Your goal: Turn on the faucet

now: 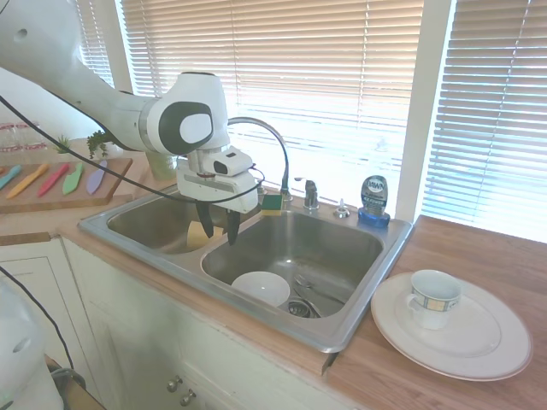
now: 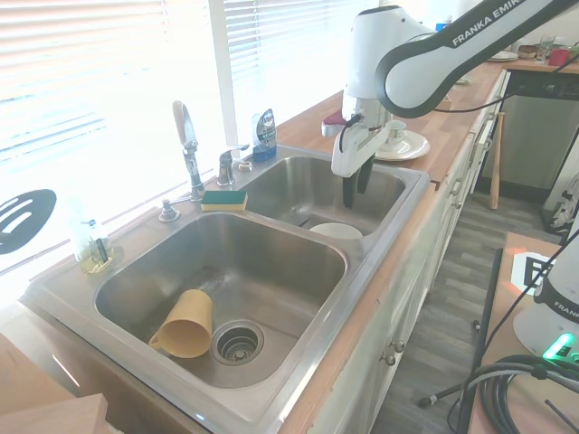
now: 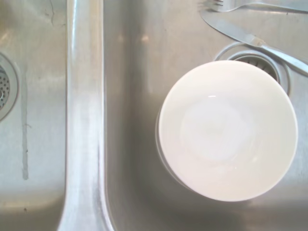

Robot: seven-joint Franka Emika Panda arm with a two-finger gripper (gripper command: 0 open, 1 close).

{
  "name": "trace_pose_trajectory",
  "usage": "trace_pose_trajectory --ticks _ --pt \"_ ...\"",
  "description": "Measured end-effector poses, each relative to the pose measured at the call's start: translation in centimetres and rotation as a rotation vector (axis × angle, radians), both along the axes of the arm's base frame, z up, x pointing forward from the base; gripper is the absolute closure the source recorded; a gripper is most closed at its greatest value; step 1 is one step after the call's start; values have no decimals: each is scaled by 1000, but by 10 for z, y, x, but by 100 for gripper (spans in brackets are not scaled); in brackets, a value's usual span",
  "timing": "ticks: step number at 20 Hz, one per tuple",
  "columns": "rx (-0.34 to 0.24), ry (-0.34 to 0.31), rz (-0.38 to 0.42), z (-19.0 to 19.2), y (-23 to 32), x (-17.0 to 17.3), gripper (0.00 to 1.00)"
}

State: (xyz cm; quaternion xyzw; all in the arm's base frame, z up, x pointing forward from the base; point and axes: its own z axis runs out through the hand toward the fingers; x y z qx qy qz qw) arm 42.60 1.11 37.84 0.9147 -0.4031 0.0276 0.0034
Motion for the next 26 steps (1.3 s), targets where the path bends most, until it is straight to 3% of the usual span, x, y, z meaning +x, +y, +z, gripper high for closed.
trace_pose_trajectory --ticks 11,18,21,26 --pt "-11 -5 -1 0 -2 1 100" --pt "-27 -42 -16 0 -2 10 100" --pt "-46 -58 -21 2 -7 35 100" --pt "-81 -81 -34 0 -8 106 100"
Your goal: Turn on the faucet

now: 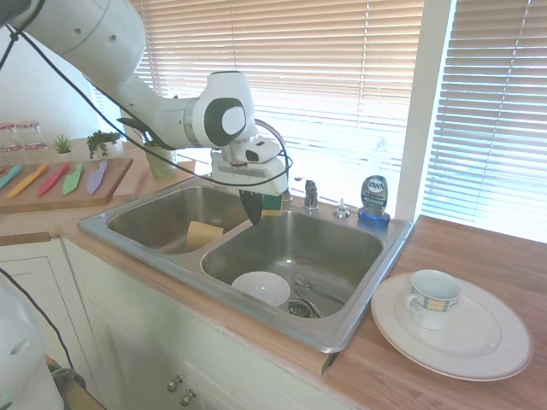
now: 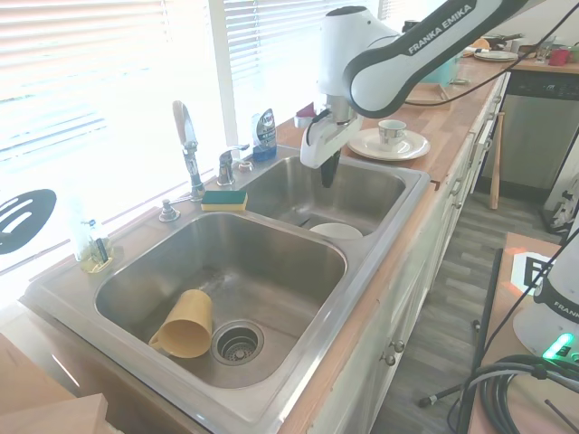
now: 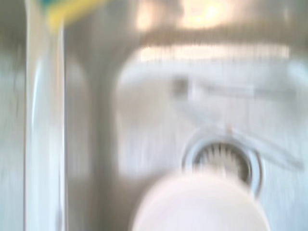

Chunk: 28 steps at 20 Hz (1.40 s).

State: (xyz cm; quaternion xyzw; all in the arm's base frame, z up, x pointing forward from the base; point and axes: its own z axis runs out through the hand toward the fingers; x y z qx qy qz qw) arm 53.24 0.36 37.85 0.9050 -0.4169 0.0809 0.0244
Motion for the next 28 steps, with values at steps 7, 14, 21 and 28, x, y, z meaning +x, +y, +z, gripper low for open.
trace_pose_trajectory --ticks 7,14,21,28 --pt "-30 -41 -19 13 8 95 100" --pt "-48 -52 -38 20 6 148 100" --pt "-47 -57 -47 19 7 164 100" --pt "-83 -202 -46 24 11 174 100"
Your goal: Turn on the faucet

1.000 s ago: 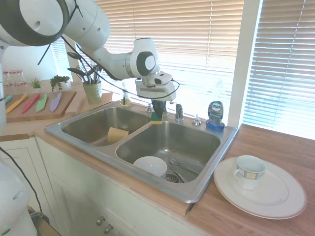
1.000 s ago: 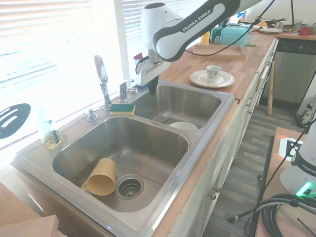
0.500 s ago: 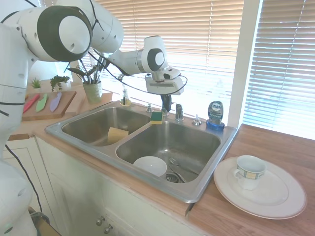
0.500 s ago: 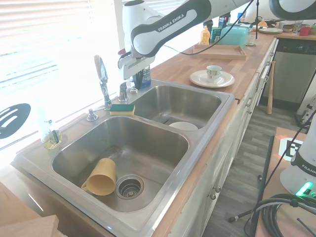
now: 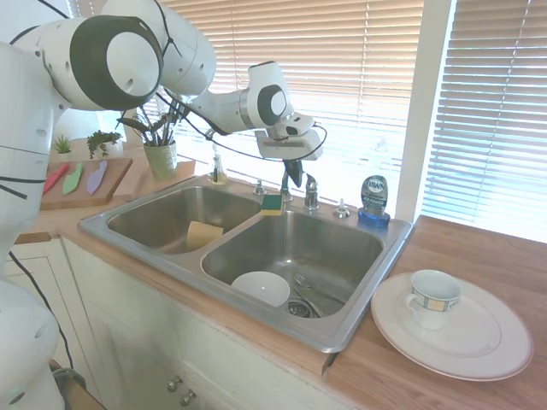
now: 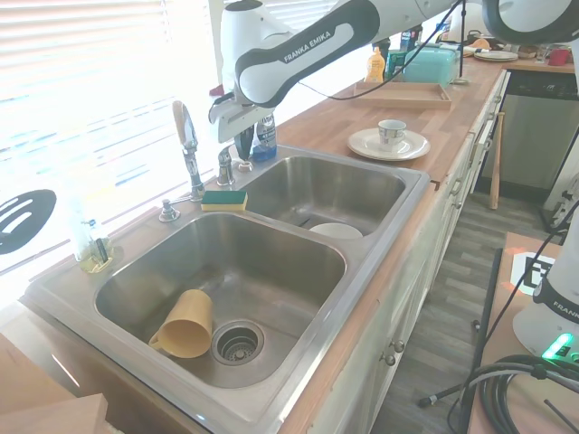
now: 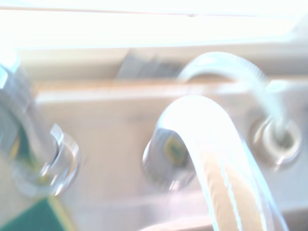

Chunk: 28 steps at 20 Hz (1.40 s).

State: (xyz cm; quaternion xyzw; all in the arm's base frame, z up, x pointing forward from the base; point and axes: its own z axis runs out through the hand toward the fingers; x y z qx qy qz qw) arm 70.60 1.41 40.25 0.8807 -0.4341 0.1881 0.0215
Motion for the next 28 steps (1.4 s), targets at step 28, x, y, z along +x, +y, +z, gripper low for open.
trace_pose_trajectory --ticks 28 --pt "59 197 -54 -28 -17 -38 100"
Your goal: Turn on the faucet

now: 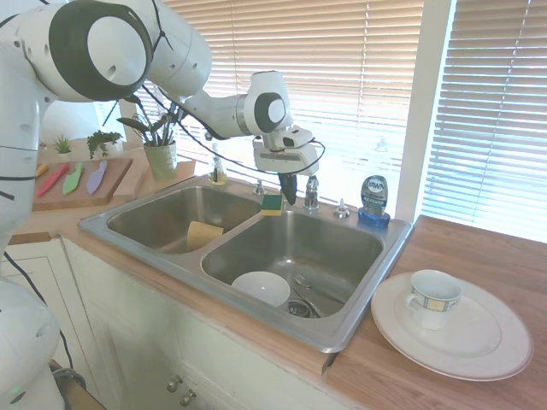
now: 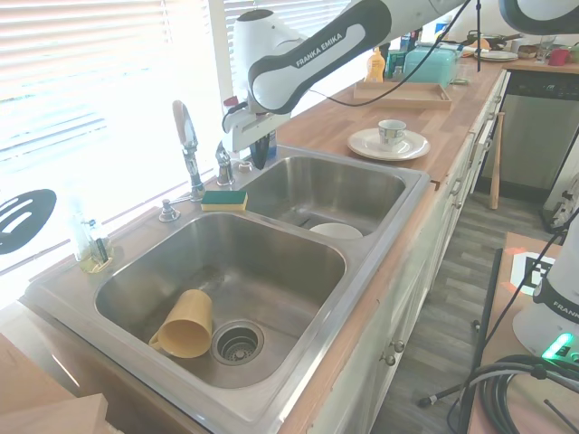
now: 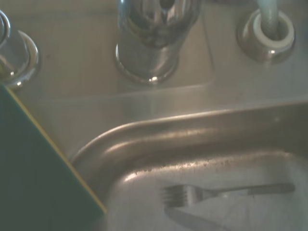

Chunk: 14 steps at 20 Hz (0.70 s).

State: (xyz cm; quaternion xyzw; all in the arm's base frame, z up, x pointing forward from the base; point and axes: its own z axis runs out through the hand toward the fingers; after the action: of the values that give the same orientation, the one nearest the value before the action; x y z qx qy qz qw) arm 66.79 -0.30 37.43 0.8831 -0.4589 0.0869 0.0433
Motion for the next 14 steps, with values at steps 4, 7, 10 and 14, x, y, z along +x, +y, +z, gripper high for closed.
trace_pose_trajectory --ticks 4,7,10,14 --pt "21 58 5 -6 -2 -6 100" --pt "25 76 6 0 0 -17 100" --pt "32 99 4 15 0 -45 100" --pt "47 130 8 27 3 -94 100"
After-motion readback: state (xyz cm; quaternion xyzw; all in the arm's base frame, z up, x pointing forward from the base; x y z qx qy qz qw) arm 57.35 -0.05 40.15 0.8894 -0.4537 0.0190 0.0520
